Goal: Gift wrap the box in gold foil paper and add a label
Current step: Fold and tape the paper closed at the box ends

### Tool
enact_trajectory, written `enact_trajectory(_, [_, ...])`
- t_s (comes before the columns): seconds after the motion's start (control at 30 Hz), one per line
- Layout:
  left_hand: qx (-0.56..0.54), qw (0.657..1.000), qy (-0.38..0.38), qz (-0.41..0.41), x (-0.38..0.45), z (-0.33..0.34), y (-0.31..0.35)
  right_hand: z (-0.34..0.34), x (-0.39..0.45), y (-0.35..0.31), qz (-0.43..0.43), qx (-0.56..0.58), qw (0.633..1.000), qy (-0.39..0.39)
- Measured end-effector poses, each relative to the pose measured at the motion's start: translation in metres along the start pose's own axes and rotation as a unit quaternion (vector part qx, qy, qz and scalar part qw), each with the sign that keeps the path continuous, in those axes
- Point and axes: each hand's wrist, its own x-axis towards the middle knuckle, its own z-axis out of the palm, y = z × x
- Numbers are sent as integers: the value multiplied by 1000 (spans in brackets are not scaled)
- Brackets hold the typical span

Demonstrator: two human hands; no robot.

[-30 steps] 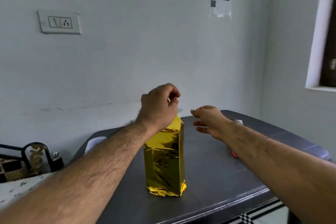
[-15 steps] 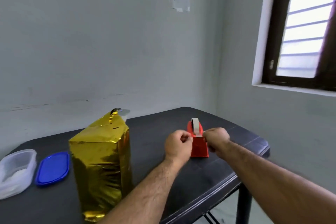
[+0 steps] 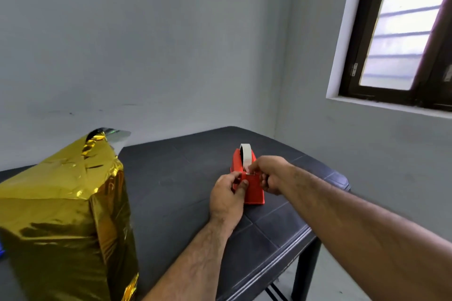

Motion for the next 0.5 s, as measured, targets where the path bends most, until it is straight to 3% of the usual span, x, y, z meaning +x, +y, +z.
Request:
enact_trajectory(0.17, [-1,1000,2,-12,1,0,-5,6,-13,-6,-43,92,994,37])
enact_trajectory(0.5, [26,999,-17,9,-4,-3,-6,13,-28,44,-38,161,984,72])
